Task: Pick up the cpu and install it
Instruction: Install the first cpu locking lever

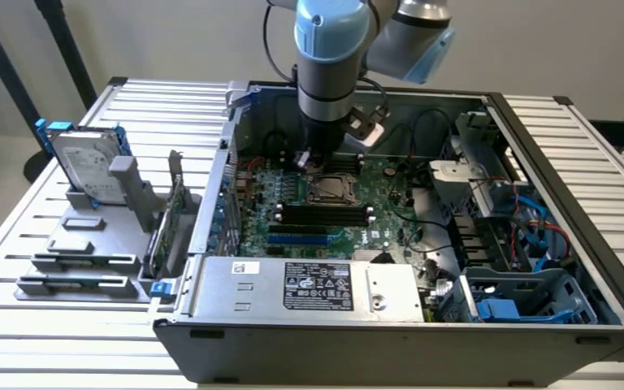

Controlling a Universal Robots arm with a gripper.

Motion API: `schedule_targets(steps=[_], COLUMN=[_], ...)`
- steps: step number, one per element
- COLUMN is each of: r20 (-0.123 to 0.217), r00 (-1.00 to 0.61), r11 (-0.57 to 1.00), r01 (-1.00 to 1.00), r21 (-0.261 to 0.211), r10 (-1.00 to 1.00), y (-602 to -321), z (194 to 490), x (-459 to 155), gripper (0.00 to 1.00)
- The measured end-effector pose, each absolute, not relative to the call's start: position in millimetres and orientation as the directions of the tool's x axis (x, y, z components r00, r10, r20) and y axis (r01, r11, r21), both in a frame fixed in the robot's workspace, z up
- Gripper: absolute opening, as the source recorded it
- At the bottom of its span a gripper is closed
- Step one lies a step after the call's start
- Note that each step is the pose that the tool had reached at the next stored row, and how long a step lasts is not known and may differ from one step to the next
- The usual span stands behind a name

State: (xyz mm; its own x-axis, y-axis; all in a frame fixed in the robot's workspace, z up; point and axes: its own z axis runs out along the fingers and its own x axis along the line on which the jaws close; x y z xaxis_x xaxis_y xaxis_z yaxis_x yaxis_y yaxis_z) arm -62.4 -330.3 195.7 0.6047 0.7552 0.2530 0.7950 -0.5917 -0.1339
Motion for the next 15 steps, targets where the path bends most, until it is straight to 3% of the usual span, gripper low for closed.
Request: schedule_targets(steps=[15], r20=[0.250], r00=[0.605], r11=[-0.592], r01=[0.795], r21=[-0.132], r10=[0.756], y=[-330.3], z=[195.1], x=[-55.0], gripper=[0.11])
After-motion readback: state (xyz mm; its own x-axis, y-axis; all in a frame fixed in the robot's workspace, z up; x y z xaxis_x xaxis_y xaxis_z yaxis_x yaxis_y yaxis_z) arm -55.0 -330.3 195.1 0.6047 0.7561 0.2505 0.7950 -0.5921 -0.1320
